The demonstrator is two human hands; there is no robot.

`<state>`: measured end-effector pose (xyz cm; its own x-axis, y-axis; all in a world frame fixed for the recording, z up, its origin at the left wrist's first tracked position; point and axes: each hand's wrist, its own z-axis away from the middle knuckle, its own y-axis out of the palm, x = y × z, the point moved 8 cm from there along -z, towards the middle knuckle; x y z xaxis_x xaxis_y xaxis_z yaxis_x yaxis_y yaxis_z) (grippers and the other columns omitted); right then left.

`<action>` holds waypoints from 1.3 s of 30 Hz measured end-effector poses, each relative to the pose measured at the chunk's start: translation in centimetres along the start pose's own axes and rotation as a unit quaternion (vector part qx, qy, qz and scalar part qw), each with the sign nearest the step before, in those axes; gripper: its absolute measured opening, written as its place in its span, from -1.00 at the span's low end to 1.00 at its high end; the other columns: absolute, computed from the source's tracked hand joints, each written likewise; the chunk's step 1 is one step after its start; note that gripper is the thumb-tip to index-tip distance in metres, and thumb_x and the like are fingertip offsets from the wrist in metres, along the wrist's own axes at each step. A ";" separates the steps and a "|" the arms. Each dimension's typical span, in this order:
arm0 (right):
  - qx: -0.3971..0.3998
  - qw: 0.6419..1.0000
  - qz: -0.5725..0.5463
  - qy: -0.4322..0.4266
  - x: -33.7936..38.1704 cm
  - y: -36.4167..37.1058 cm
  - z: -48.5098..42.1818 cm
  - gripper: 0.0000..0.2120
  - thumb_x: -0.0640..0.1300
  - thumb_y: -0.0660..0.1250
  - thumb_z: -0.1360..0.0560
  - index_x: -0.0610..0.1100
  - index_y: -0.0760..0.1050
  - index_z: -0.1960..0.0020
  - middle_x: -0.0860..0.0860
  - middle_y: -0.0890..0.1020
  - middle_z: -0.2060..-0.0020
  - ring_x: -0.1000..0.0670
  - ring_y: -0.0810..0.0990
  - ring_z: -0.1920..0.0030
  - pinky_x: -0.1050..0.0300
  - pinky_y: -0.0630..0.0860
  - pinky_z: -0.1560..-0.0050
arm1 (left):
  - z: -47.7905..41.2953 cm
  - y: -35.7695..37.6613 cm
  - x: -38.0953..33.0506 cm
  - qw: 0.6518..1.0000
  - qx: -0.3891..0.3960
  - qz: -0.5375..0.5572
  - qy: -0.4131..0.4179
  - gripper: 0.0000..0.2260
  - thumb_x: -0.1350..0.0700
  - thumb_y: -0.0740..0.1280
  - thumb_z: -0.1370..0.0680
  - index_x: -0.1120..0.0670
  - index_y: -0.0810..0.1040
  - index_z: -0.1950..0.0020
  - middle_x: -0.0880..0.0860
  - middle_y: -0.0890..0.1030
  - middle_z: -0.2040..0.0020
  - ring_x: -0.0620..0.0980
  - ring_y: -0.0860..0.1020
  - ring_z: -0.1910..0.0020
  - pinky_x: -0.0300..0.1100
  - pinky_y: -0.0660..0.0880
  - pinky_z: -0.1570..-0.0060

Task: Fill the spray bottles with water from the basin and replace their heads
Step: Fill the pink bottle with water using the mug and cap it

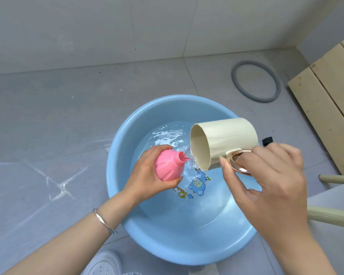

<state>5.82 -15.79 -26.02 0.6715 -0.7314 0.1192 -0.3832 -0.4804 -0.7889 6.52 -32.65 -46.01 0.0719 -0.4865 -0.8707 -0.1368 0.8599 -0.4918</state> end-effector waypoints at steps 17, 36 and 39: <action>-0.046 0.986 0.090 -0.136 2.4 1.0 1.6 -0.64 -0.19 0.45 -0.41 -0.14 0.37 0.47 -0.03 0.35 0.53 -0.05 0.24 0.33 0.11 0.26 0.14 | 0.1 0.0 0.0 1.000 0.004 0.014 -0.013 -0.35 -0.19 0.51 -0.19 -0.08 0.46 -0.24 -0.21 0.52 -0.13 -0.13 0.50 -0.11 -0.18 0.46 -0.12; 0.179 0.972 0.039 0.146 -8.8 15.0 7.8 -0.74 -0.17 0.38 -0.38 -0.08 0.34 0.39 0.01 0.43 0.48 -0.11 0.43 0.40 0.07 0.21 0.20 | 0.1 -0.1 0.6 0.999 -0.006 0.025 -0.040 -0.37 -0.23 0.52 -0.18 -0.21 0.42 -0.20 -0.22 0.53 -0.15 -0.12 0.52 -0.13 -0.10 0.50 -0.13; 0.207 0.965 0.030 0.157 -8.7 16.5 7.7 -0.66 -0.21 0.48 -0.35 -0.08 0.32 0.40 0.00 0.43 0.51 -0.11 0.42 0.42 0.07 0.20 0.21 | 0.1 -0.1 0.7 0.999 -0.007 0.031 -0.043 -0.36 -0.22 0.53 -0.18 -0.19 0.43 -0.20 -0.21 0.53 -0.14 -0.12 0.53 -0.11 -0.10 0.50 -0.12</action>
<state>-1.49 -13.67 -44.70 0.4053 -0.8939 0.1912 -0.0856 -0.2454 -0.9656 6.67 -33.04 -46.54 0.1476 -0.4168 -0.8969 -0.1574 0.8854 -0.4374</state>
